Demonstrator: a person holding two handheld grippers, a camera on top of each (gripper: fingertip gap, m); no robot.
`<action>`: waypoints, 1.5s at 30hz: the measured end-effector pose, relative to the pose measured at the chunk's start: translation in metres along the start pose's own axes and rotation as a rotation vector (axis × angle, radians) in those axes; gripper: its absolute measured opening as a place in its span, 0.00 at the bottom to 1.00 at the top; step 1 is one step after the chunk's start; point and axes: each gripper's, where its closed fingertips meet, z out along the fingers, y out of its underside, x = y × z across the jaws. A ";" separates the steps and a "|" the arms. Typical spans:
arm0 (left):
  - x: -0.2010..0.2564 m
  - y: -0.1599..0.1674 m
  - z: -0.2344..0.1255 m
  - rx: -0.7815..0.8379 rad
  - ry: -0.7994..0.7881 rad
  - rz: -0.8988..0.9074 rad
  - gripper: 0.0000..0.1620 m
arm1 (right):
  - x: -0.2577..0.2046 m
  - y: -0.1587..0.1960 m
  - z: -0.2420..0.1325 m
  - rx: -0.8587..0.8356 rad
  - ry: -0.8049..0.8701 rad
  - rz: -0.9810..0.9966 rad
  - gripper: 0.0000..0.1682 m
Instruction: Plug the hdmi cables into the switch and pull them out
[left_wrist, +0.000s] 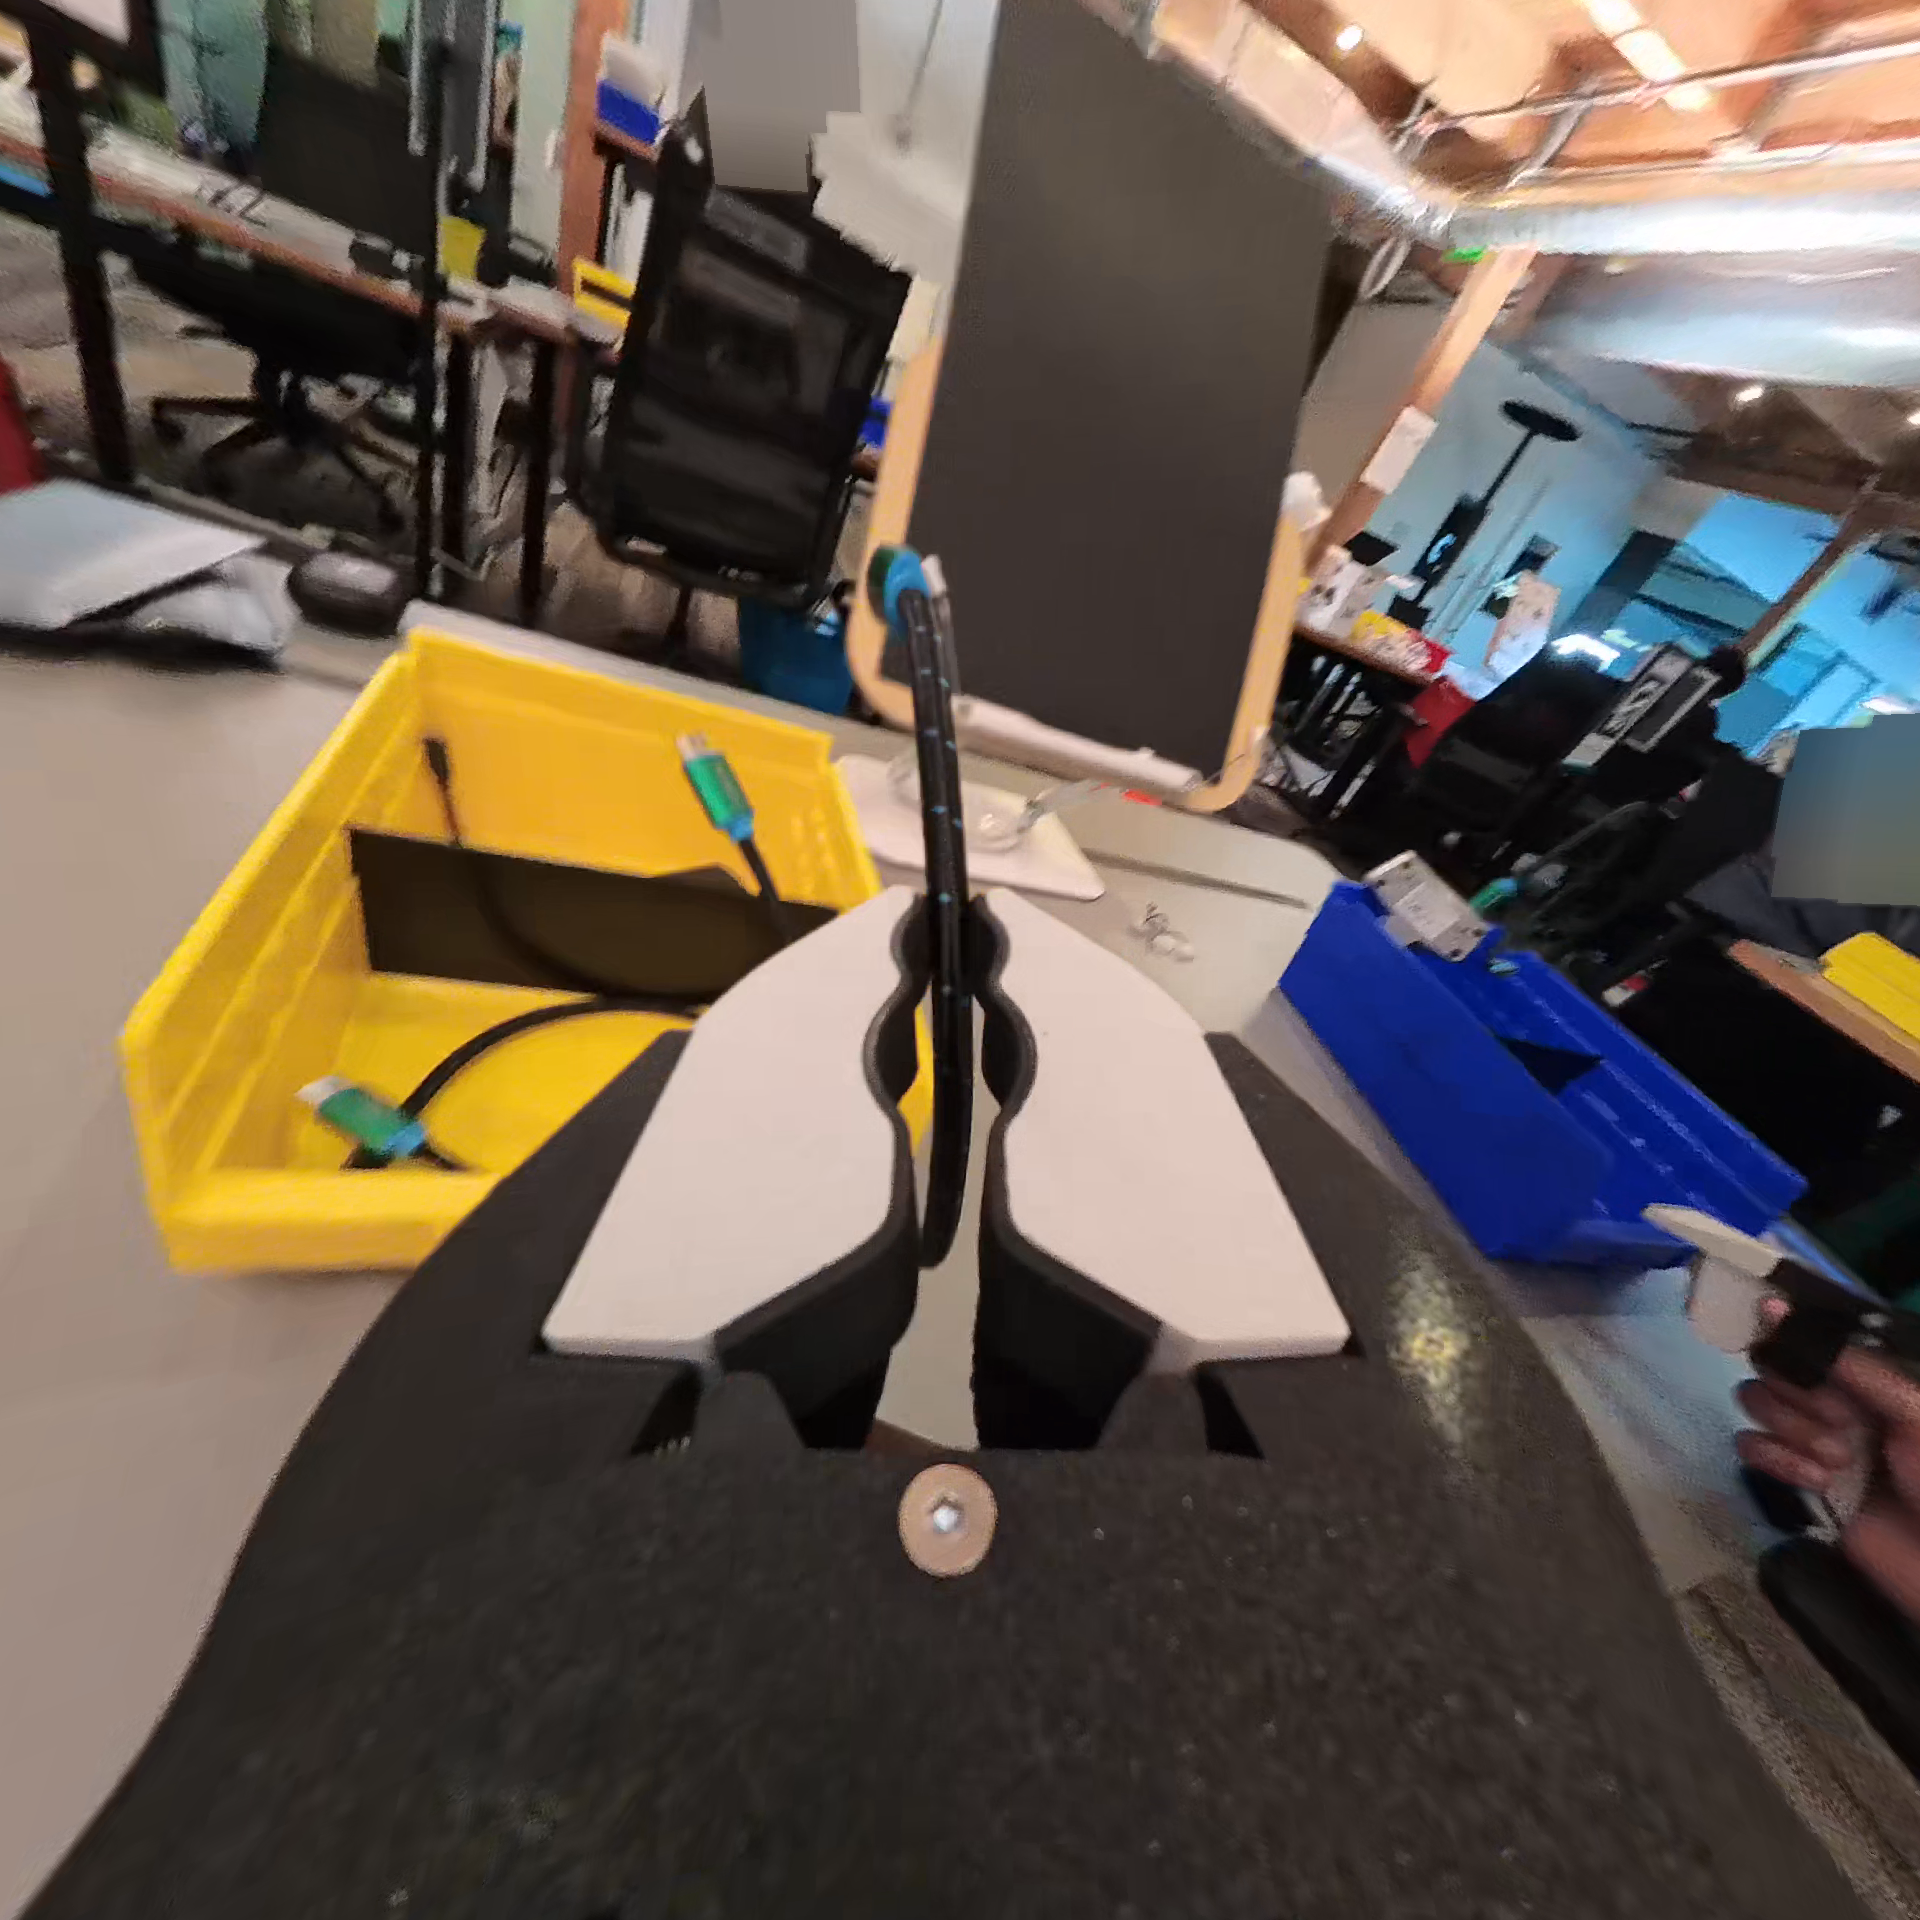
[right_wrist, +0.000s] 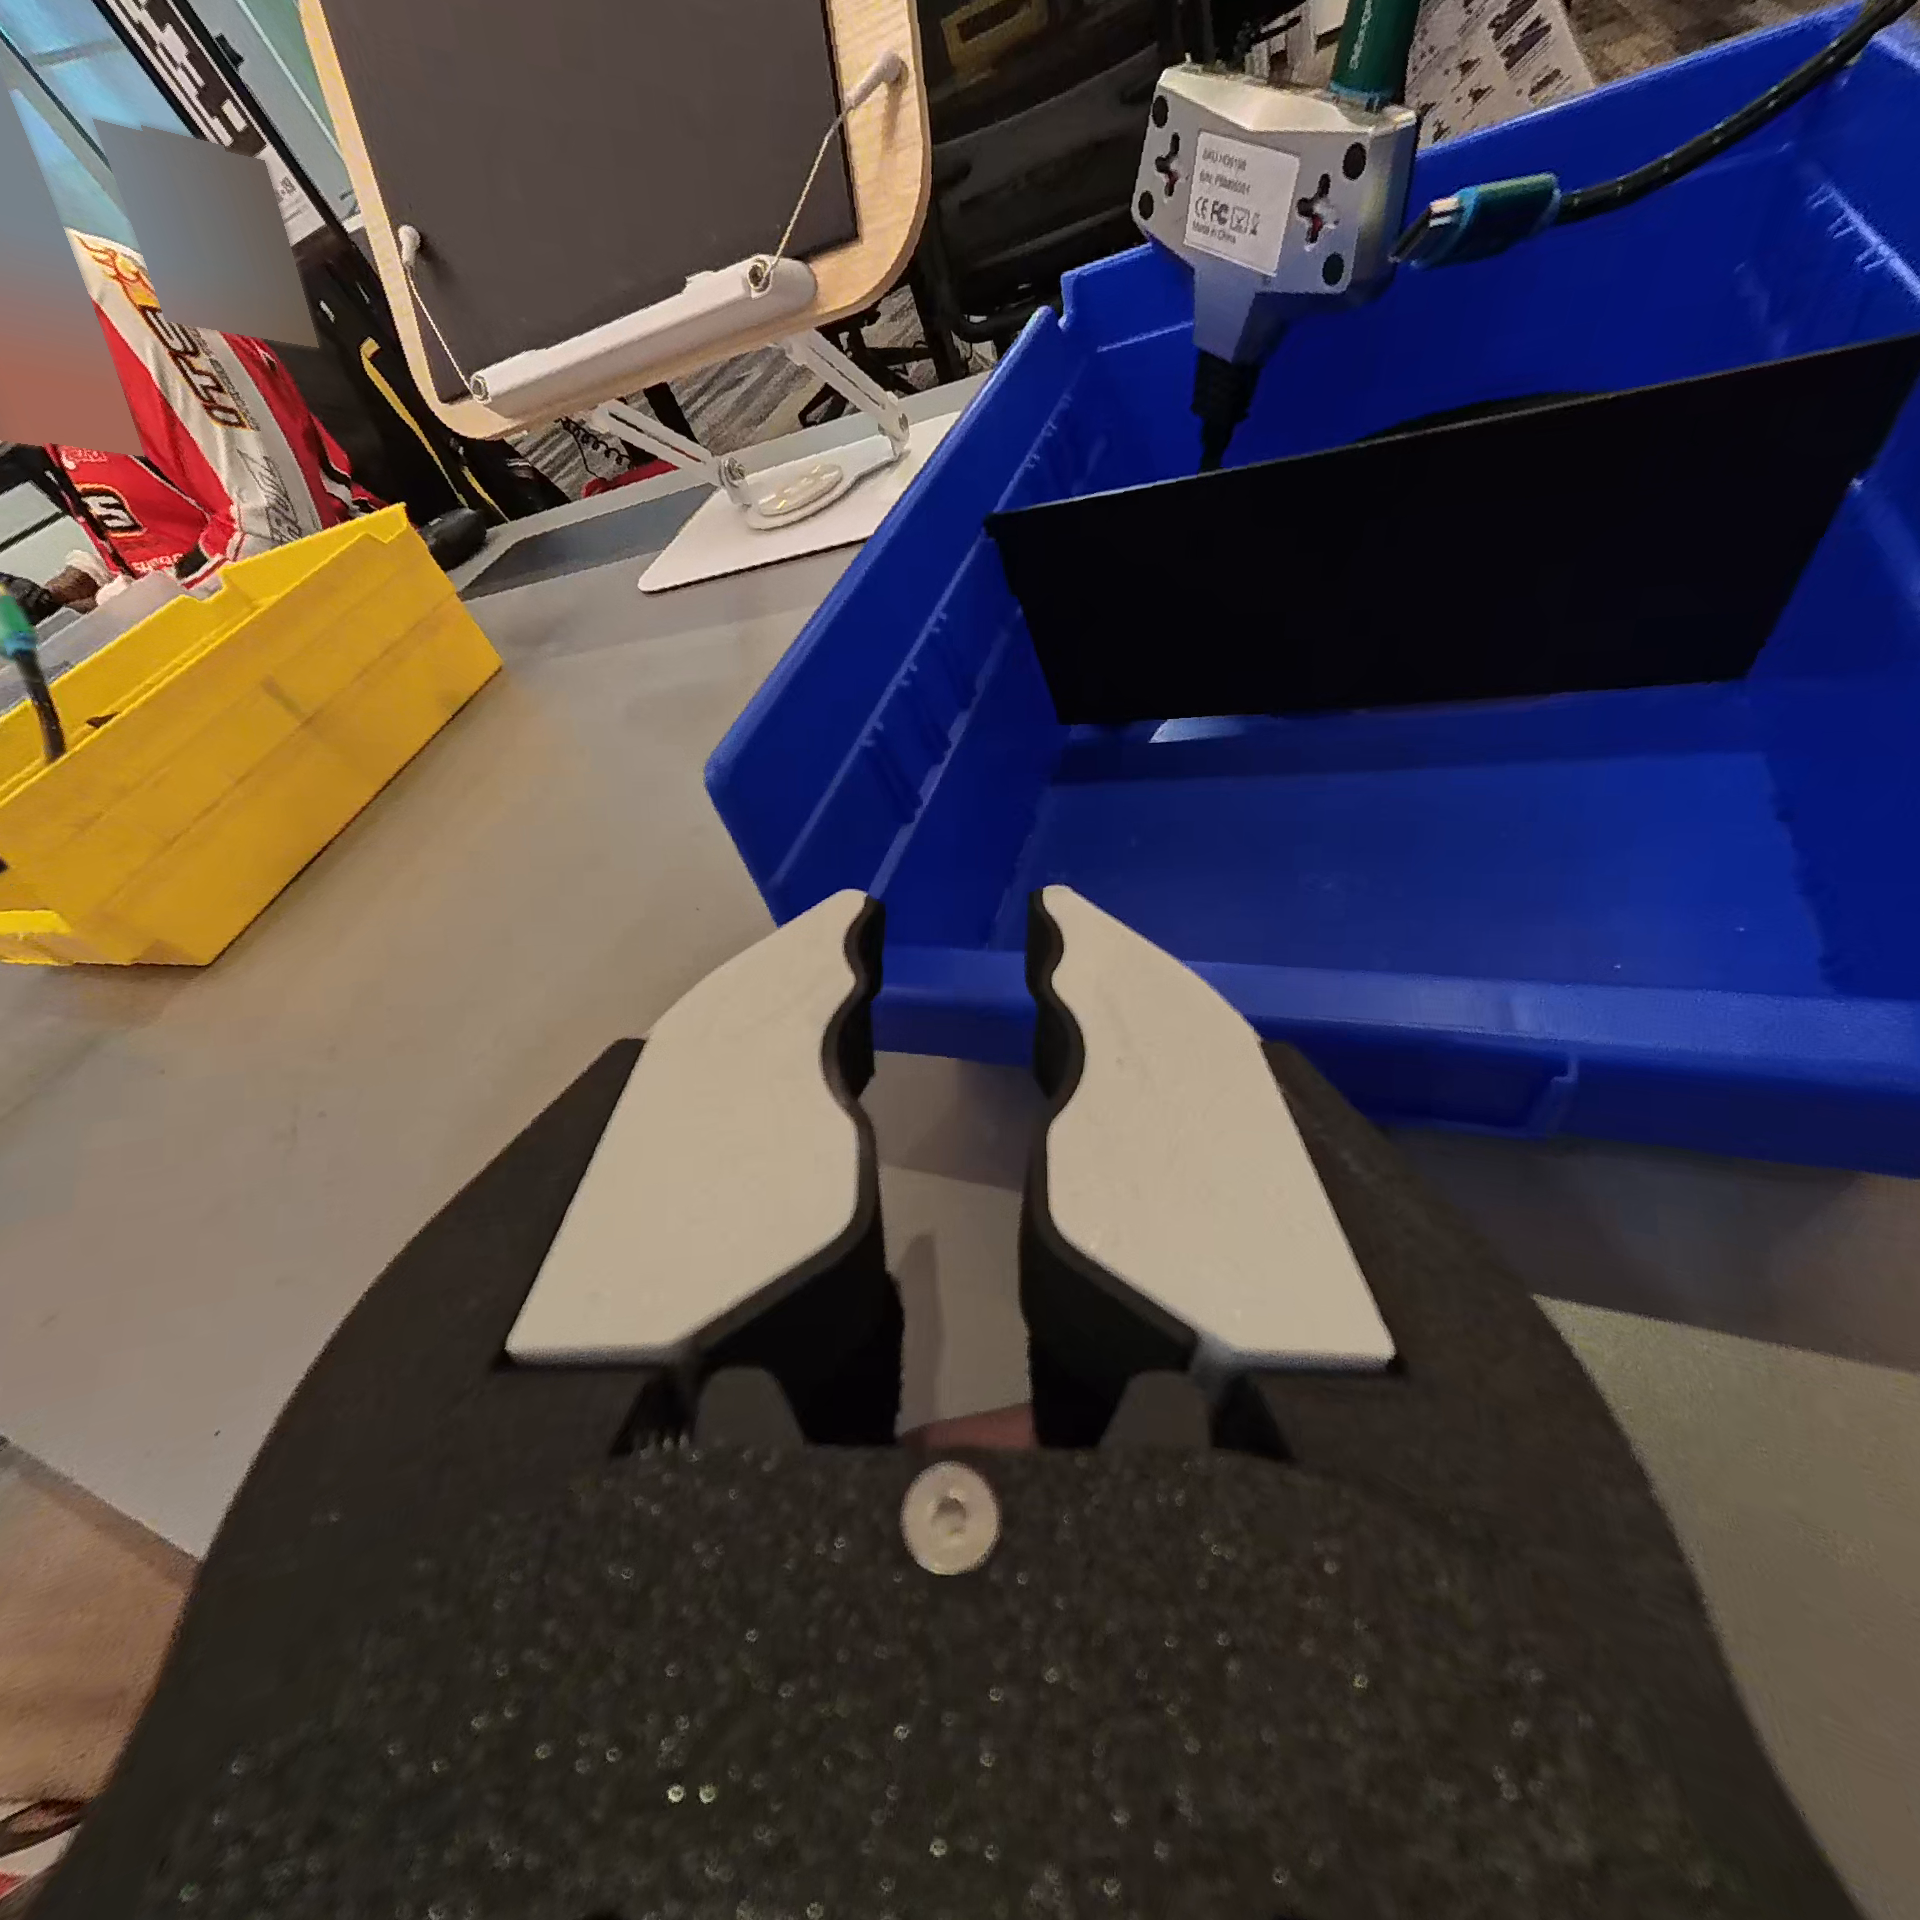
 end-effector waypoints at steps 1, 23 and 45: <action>0.013 -0.008 0.001 0.025 0.039 -0.009 0.04 | 0.000 0.000 0.000 -0.001 -0.001 0.001 0.15; 0.114 0.226 0.072 -0.478 0.064 -0.307 0.05 | -0.003 0.001 -0.001 -0.005 0.005 -0.040 0.15; -0.046 0.123 0.007 -0.236 -0.099 -0.076 0.21 | -0.052 0.001 0.021 0.025 -0.096 -0.331 0.15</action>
